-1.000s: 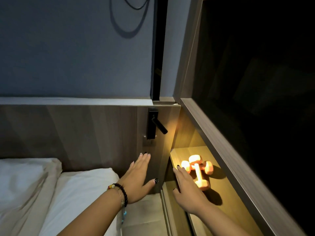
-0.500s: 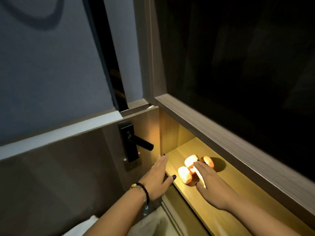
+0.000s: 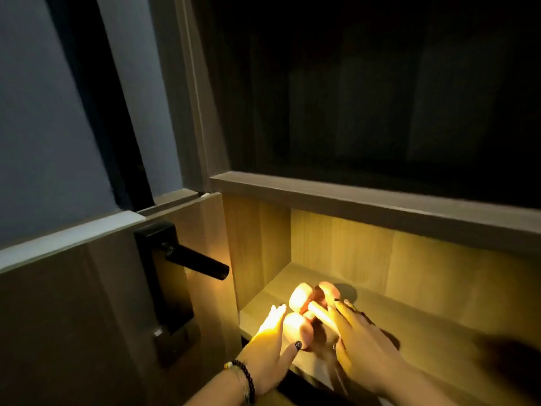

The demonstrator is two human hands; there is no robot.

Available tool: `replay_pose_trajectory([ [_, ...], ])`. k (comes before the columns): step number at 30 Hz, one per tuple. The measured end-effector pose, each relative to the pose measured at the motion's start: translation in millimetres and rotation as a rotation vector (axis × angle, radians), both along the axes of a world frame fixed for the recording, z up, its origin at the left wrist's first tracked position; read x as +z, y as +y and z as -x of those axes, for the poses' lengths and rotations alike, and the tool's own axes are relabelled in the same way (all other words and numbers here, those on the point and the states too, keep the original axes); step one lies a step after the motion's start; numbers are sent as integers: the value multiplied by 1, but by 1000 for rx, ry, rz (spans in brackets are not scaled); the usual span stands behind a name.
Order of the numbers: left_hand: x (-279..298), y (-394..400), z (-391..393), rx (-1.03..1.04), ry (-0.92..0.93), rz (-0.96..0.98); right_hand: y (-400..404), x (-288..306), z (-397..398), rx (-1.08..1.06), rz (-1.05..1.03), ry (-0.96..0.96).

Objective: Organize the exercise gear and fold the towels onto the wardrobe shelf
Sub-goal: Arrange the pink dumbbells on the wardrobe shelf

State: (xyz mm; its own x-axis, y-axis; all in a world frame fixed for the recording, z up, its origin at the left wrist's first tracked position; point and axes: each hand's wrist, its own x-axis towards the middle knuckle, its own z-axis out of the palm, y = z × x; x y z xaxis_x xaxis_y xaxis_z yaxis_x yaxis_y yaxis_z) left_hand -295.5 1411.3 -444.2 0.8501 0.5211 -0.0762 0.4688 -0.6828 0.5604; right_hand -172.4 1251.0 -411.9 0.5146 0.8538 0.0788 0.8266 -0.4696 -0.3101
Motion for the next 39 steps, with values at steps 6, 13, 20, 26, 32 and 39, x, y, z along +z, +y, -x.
replay_pose_trajectory([
  [6,-9,-8,34,-128,-136,-54,-9,-35,41,-79,8,-14],
  [13,-14,-23,63,-189,-274,-26,-12,-40,80,-134,53,-115],
  [20,-40,-15,79,-238,-291,17,-13,-50,83,-200,-2,-56],
  [26,-64,31,60,-77,-213,71,2,-60,53,-268,71,53],
  [32,-73,63,19,-105,-155,145,32,-50,-16,-330,109,75],
  [39,-65,82,-60,-155,-123,276,78,-62,-67,-413,161,104],
])
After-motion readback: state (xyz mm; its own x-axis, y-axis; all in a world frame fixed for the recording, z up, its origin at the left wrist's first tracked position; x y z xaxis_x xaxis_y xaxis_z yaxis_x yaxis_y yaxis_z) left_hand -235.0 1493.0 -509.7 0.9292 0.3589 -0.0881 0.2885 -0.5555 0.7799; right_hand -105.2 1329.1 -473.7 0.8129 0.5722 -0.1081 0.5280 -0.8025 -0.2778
